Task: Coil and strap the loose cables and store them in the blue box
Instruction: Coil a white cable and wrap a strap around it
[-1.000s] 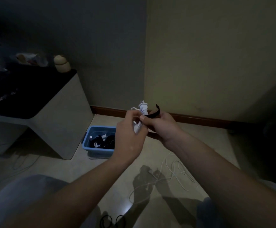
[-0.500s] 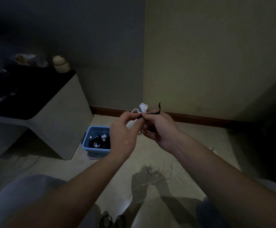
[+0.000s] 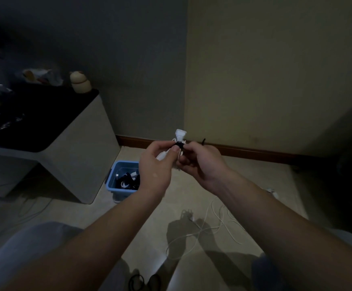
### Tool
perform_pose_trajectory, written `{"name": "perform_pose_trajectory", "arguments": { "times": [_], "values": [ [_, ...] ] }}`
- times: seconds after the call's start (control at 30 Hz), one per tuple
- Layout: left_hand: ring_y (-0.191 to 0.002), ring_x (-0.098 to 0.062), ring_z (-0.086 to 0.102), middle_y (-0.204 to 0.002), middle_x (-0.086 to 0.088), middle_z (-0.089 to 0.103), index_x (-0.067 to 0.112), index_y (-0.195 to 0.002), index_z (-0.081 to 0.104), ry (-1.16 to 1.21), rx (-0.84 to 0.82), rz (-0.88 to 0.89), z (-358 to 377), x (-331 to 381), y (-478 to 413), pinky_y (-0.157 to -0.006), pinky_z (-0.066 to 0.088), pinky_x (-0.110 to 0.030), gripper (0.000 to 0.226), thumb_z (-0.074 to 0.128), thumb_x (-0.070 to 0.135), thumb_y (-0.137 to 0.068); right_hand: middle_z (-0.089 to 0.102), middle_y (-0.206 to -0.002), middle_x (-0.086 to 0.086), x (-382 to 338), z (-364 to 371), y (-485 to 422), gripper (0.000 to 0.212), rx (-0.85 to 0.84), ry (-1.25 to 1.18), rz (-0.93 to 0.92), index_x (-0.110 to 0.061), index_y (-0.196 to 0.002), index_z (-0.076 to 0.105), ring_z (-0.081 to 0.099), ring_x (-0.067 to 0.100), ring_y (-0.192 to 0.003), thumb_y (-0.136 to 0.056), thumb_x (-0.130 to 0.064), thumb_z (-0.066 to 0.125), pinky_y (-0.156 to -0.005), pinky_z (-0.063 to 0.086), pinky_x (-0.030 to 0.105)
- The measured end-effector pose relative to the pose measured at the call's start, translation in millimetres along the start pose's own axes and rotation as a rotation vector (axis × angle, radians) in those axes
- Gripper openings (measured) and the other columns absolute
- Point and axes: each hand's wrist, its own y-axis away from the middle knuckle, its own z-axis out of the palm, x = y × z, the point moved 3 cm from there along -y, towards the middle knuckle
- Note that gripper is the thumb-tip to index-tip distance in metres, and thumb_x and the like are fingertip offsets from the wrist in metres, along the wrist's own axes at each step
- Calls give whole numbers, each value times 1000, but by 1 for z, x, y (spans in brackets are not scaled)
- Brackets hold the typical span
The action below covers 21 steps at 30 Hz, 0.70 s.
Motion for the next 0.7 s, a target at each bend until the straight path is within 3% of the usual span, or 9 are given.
{"name": "perform_pose_trajectory", "arguments": {
  "times": [0.13, 0.33, 0.53, 0.7],
  "values": [
    [-89, 8, 64, -97, 9, 71, 13, -103, 73, 69, 0, -58, 1, 0, 1, -69, 47, -6, 11, 67, 14, -94, 55, -56, 4, 1, 0, -1, 13, -2, -9, 7, -3, -87, 67, 56, 12, -52, -94, -4, 57, -60, 58, 29],
    [-95, 3, 64, -100, 9, 72, 18, -106, 73, 97, -22, -124, 3, -4, -1, -68, 49, -7, 13, 67, 18, -94, 55, -56, 7, 0, -3, -4, 9, 54, -8, 17, 2, -88, 67, 56, 13, -48, -91, -4, 61, -61, 58, 31],
    [-98, -2, 65, -101, 10, 72, 26, -103, 73, 120, -14, -184, 4, -8, 0, -72, 52, -16, 12, 69, 21, -93, 61, -59, 9, -3, -6, 0, 6, 37, -114, 139, 3, -89, 67, 60, 12, -49, -91, -2, 64, -57, 59, 30],
    [-87, 11, 63, -100, 10, 71, 24, -102, 72, 140, -8, -181, 8, -8, 2, -64, 46, -4, 12, 69, 17, -92, 64, -63, 12, -6, -10, 1, 9, 23, -133, 216, 5, -99, 65, 62, 12, -51, -91, 0, 64, -56, 59, 29]
  ]
}}
